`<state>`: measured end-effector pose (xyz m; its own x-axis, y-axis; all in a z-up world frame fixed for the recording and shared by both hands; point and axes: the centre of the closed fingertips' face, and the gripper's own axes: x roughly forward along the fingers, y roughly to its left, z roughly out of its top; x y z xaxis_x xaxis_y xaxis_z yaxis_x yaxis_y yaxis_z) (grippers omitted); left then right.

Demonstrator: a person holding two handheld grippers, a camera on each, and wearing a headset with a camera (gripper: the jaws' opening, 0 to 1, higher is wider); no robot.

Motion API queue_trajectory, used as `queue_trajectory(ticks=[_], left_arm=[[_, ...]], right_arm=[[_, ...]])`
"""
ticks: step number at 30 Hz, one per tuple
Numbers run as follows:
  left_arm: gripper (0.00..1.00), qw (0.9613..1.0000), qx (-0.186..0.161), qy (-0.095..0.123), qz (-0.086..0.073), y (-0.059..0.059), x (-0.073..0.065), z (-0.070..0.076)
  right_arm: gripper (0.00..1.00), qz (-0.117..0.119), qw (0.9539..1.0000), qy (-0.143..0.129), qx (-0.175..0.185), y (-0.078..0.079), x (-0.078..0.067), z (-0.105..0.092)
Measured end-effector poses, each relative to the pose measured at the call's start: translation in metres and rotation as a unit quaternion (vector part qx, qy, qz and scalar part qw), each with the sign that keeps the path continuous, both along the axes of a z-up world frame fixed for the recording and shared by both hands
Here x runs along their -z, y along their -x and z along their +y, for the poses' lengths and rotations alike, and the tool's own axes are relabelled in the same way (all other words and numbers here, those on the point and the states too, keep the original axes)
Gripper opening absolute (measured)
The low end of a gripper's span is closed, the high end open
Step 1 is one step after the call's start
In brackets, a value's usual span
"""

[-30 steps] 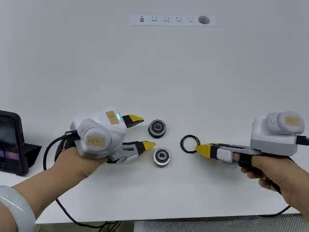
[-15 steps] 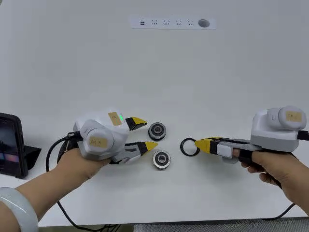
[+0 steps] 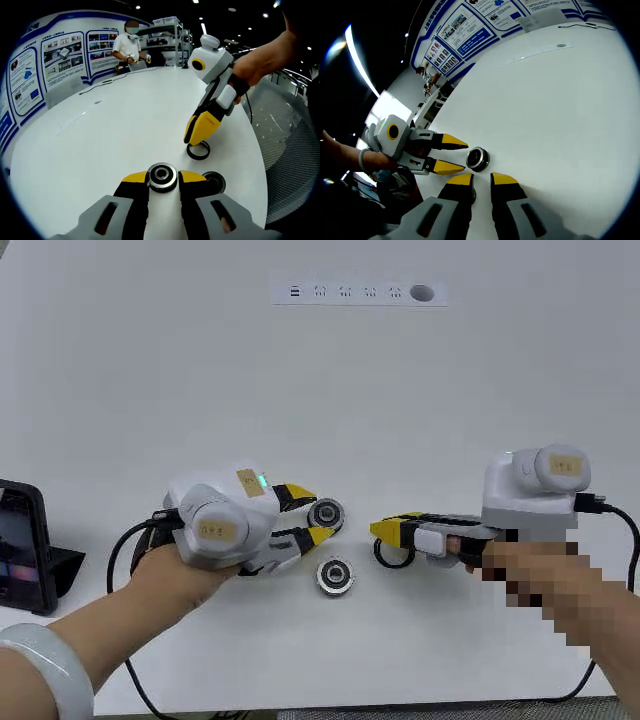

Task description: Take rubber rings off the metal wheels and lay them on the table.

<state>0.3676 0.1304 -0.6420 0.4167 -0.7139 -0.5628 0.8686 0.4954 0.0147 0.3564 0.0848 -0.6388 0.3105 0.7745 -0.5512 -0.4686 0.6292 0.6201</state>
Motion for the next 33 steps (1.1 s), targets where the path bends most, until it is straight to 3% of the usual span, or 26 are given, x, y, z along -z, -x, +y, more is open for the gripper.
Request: queue_trajectory(ticks=[15,24,33], left_arm=[[0.16,0.9997,-0.004,-0.019,0.011,-0.005,0.01,-0.002],[0.14,0.9997,-0.006,-0.016,0.017,-0.006,0.011,-0.003],[0.14,0.9997,-0.007,-0.01,0.019,-0.006,0.011,-0.003]], right_arm=[[0.15,0.0,0.9999,-0.01,-0.011,-0.006,-0.001,0.017],[0.15,0.008,0.9998,-0.016,-0.008,-0.015,0.004,0.02],[0.17,0.037,0.9989,-0.028,-0.008,-0.02,0.015,0.03]])
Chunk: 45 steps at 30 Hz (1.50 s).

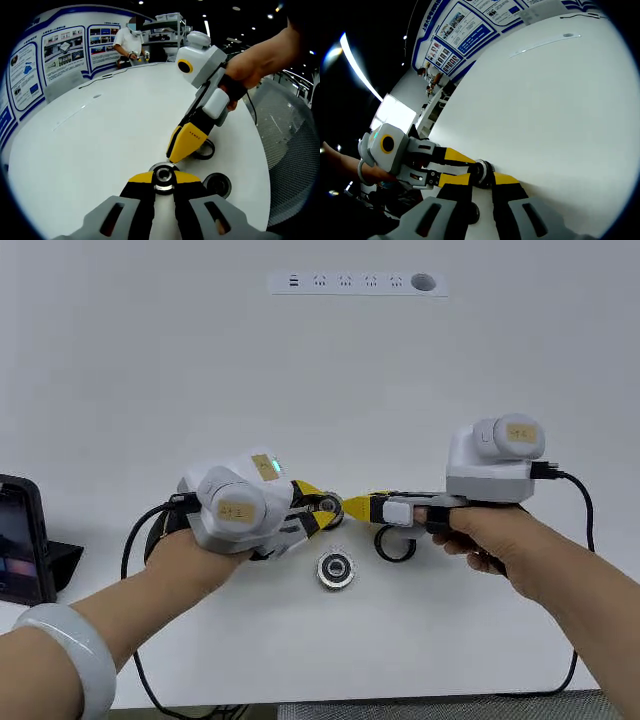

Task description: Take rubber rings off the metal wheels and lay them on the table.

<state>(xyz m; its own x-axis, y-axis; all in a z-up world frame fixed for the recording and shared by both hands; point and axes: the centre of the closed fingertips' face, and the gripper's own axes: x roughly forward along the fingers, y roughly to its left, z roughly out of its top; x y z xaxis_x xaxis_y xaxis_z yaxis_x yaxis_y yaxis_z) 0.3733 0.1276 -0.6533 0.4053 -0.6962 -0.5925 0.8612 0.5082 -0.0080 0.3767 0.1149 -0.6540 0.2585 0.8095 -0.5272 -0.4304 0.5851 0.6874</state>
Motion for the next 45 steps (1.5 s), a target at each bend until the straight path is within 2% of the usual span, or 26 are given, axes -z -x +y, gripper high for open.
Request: queue_trajectory(ticks=[2,10,20,25,45], left_arm=[[0.13,1.0,0.0,0.0,0.0,0.0,0.0,0.0],[0.13,1.0,0.0,0.001,0.0,0.0,0.0,0.0],[0.13,1.0,0.0,0.001,0.0,-0.001,0.0,0.0],[0.13,1.0,0.001,0.0,-0.001,-0.001,0.0,0.001],[0.13,1.0,0.002,-0.001,-0.001,-0.001,0.0,0.0]], right_arm=[[0.18,0.017,0.9999,-0.003,-0.001,0.001,0.004,0.002],[0.18,0.054,0.9985,-0.011,-0.001,0.005,0.01,0.005],[0.19,0.076,0.9967,-0.028,0.005,0.006,0.006,0.008],[0.18,0.073,0.9966,-0.037,0.0,0.011,-0.001,0.008],[0.05,0.058,0.998,-0.023,0.006,0.009,0.003,0.0]])
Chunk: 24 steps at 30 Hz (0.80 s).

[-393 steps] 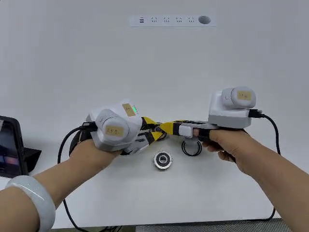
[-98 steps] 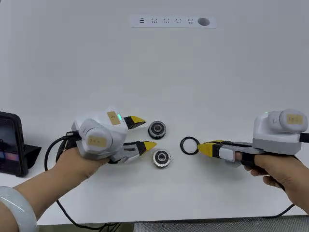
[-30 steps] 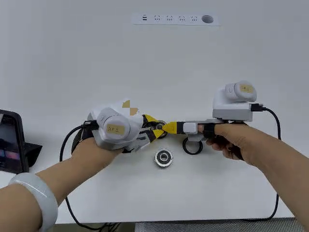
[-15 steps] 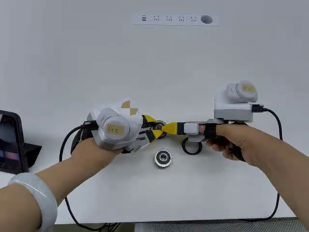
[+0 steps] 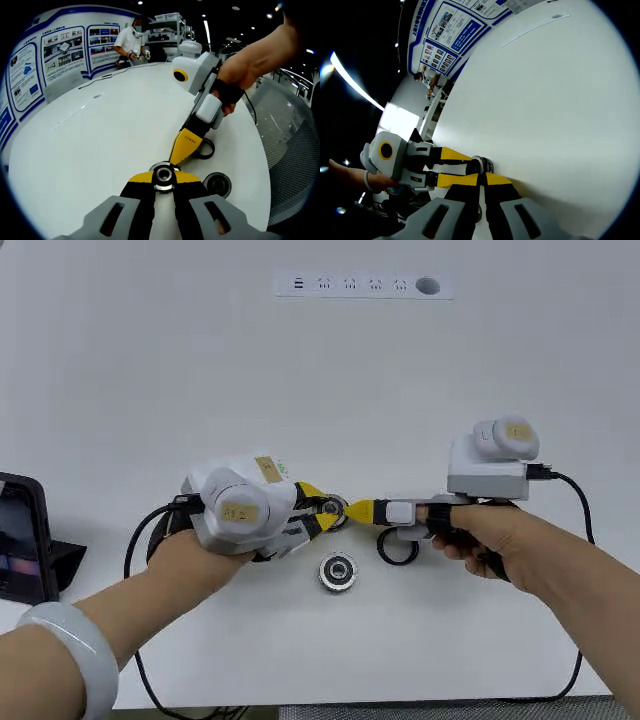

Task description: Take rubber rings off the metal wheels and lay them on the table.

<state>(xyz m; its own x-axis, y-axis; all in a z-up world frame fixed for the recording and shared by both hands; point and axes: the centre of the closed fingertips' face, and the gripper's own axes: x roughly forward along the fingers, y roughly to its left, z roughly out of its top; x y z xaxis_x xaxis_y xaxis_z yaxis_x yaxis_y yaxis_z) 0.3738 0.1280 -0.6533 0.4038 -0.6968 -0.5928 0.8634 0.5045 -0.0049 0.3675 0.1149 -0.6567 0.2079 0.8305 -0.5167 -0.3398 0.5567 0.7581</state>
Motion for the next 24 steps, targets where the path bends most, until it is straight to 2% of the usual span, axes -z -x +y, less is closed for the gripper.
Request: queue_trajectory(ticks=[3,15,24], left_arm=[[0.13,1.0,0.0,-0.001,0.0,0.0,-0.0002,0.0],[0.13,1.0,0.001,-0.001,0.002,0.0002,0.0003,0.0003],[0.13,1.0,0.002,-0.003,0.001,0.0004,0.0003,0.0002]], right_arm=[[0.02,-0.002,1.0,-0.001,0.003,-0.0011,-0.0015,-0.0009],[0.02,-0.019,0.9998,0.006,-0.003,-0.0021,-0.0034,0.0024],[0.02,-0.023,0.9997,0.001,-0.004,-0.0023,-0.0068,0.0062]])
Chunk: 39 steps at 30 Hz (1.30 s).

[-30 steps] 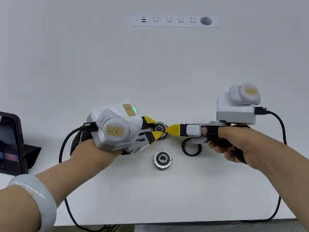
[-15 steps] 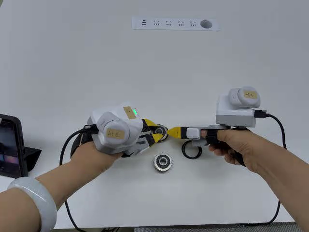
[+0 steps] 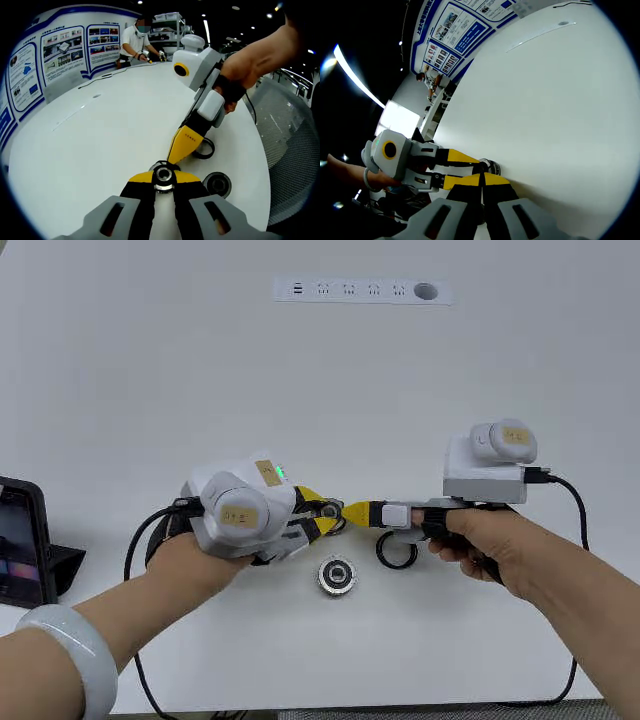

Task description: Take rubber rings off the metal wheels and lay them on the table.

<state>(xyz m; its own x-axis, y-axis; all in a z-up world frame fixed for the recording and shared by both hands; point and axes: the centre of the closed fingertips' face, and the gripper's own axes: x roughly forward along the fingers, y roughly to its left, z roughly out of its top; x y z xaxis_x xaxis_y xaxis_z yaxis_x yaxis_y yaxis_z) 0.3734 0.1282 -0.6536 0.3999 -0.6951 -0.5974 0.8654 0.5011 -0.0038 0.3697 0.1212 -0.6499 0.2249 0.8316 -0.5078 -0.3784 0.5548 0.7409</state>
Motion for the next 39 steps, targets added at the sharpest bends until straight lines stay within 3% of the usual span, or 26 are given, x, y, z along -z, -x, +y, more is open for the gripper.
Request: queue_trajectory(ticks=[15,25,39], left_arm=[[0.13,1.0,0.003,0.0,-0.001,0.001,0.0,0.0],[0.13,1.0,0.005,-0.001,-0.002,0.001,0.0,0.0],[0.14,0.9998,0.016,-0.006,-0.011,0.001,-0.001,-0.001]], right_arm=[[0.01,-0.003,0.9999,-0.012,-0.004,0.002,-0.007,0.004],[0.02,-0.002,0.9994,-0.035,-0.007,0.006,-0.016,0.007],[0.02,0.0,0.9998,-0.005,0.019,0.001,-0.003,-0.001]])
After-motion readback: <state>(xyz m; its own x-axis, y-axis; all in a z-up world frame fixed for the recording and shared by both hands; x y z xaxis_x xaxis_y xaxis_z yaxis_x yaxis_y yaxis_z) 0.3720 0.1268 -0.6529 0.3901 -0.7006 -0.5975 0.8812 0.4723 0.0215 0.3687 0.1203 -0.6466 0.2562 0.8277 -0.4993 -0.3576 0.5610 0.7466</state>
